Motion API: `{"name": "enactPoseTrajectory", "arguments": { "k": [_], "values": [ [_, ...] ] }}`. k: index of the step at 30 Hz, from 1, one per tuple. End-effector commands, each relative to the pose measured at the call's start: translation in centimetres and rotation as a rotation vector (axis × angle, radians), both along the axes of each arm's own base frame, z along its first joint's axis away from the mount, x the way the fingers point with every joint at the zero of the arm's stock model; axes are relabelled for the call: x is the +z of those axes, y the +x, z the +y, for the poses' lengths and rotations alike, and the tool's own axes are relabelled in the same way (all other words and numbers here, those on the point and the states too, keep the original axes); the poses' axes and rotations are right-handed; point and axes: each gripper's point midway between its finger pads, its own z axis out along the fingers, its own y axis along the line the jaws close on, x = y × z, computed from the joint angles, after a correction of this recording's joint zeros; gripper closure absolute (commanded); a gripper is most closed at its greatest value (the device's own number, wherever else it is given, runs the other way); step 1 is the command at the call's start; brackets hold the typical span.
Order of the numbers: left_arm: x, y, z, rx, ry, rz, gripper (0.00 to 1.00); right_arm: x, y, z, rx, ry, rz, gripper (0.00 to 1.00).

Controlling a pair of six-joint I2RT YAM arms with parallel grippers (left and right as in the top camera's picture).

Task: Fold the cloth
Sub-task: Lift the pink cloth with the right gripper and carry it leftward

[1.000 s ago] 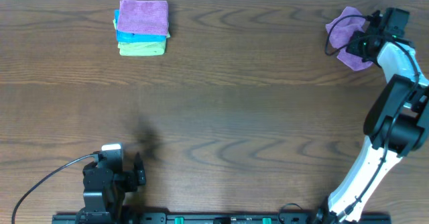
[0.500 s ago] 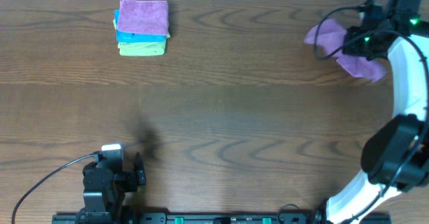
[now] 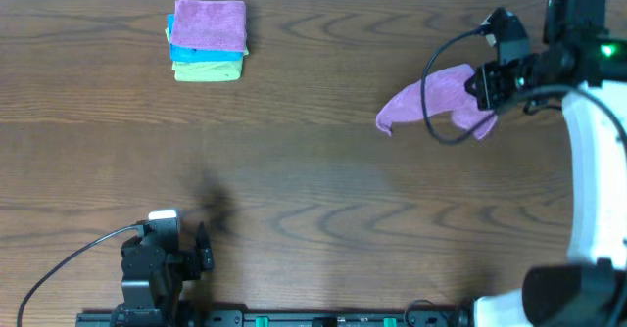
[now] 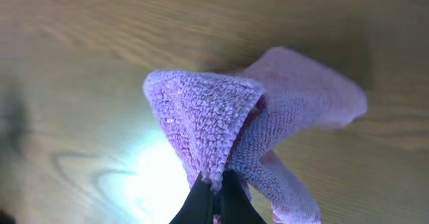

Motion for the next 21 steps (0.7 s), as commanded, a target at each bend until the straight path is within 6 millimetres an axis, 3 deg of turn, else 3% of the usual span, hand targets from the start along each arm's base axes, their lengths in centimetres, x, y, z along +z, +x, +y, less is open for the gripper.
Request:
{"name": "enactPoseTrajectory", "arguments": {
  "k": [1, 6, 13, 21],
  "values": [
    [-1.4, -1.0, 0.3, 0.007, 0.020, 0.065, 0.04, -0.2, -2.2, 3.0, 0.114, 0.036, 0.007, 0.99],
    [-1.4, -1.0, 0.3, 0.008, 0.021, 0.065, 0.05, -1.5, -6.0, 6.9, 0.232, 0.044, 0.088, 0.98],
    [-1.4, -1.0, 0.3, 0.008, 0.021, 0.065, 0.05, -1.6, -10.7, 12.3, 0.408, 0.043, 0.105, 0.98],
    [-1.4, -1.0, 0.3, 0.008, 0.021, 0.065, 0.05, -3.2, -13.5, 15.4, 0.483, 0.002, 0.161, 0.98]
  ]
}}
